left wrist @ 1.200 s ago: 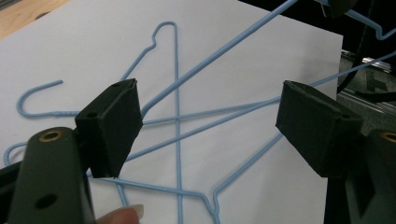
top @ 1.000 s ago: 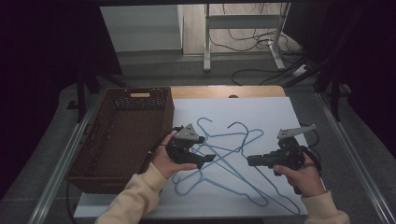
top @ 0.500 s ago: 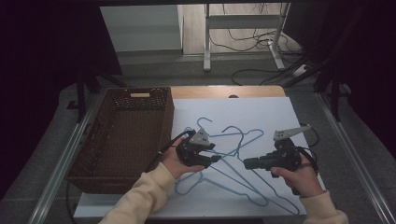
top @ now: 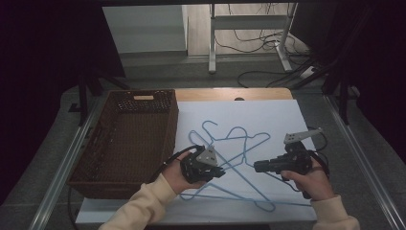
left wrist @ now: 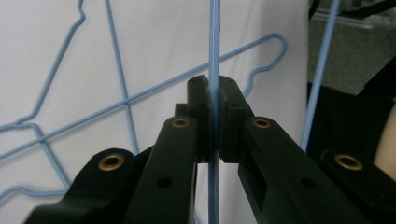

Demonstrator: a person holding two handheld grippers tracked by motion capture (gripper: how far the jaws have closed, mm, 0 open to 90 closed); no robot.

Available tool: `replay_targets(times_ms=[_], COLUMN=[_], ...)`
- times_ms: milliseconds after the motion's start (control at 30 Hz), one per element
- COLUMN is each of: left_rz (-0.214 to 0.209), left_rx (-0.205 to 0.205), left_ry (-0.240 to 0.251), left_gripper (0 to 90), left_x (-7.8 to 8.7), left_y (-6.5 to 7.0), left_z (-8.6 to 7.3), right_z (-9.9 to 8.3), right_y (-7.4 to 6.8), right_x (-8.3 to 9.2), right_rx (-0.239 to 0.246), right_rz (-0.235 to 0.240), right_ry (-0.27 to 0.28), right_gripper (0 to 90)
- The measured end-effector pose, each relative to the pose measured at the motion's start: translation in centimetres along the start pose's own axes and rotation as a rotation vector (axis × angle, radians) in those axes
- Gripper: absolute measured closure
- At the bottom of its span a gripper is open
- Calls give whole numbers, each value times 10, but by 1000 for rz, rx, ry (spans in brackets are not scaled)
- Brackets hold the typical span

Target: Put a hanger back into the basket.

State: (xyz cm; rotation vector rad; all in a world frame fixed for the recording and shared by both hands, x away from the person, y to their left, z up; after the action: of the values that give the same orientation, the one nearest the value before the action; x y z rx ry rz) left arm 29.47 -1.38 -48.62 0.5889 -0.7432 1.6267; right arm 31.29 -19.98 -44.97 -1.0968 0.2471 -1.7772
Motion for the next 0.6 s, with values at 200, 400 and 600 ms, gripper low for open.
replay_targets(times_ms=[200, 400, 600], left_rz=[11, 31, 58], left_rx=[44, 102, 134], left_ry=[26, 44, 81], left_gripper=[865, 867, 866], left_x=[12, 24, 42], left_y=[0, -2, -5], left_z=[-2, -5, -4], right_z=[6, 19, 24], right_y=[7, 15, 16], right_x=[1, 26, 40], right_rx=[-10, -35, -44], right_rz=[-39, -70, -41], right_ry=[62, 256, 365], right_gripper=[676, 493, 438])
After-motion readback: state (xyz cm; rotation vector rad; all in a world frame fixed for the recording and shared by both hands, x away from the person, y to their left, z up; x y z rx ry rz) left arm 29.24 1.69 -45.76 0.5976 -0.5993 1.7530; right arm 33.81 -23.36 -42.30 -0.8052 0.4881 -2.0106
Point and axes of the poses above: each handheld gripper's, and its own axes: x roughly backward along the jaws, z roughly out of its top, y roughly to its right, the point moved 8 cm from there along -x, roughly forward along the jaws, and after that the axes turned 13 degrees about -x, right-handed, at the moved point
